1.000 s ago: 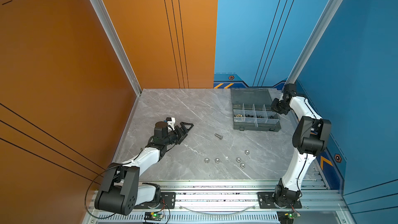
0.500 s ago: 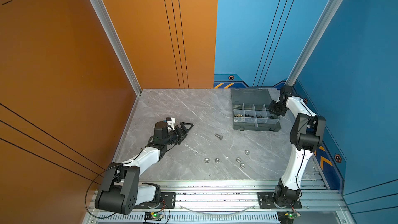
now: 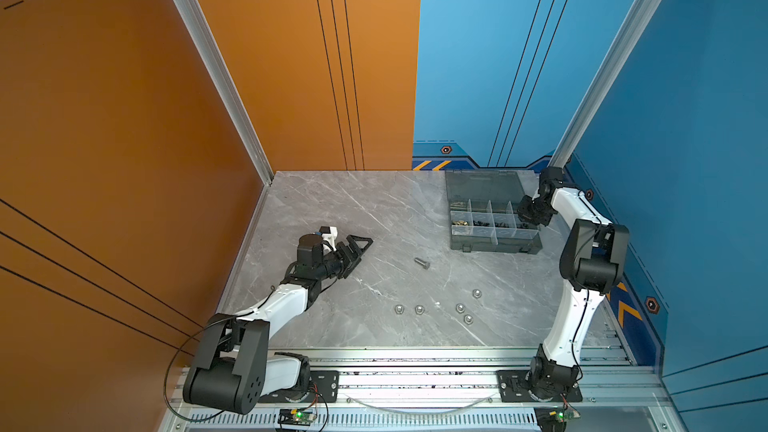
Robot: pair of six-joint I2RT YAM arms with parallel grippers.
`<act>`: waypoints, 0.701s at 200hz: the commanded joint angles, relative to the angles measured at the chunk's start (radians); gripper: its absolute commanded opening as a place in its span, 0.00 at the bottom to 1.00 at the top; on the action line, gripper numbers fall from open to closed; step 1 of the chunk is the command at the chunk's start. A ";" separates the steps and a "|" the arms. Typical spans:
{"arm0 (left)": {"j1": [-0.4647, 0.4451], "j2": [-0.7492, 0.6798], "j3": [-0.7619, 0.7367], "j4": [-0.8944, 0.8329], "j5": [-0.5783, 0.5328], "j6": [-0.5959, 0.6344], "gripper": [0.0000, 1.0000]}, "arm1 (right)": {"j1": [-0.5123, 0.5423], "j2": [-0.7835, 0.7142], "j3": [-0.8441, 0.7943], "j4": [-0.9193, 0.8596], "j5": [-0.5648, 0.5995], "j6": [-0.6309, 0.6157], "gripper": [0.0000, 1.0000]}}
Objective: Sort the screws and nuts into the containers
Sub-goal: 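Lower the black nut into the compartment and open the right gripper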
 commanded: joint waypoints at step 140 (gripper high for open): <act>-0.001 -0.015 0.013 -0.010 -0.002 0.005 0.98 | 0.044 -0.199 -0.063 -0.077 -0.092 -0.107 0.43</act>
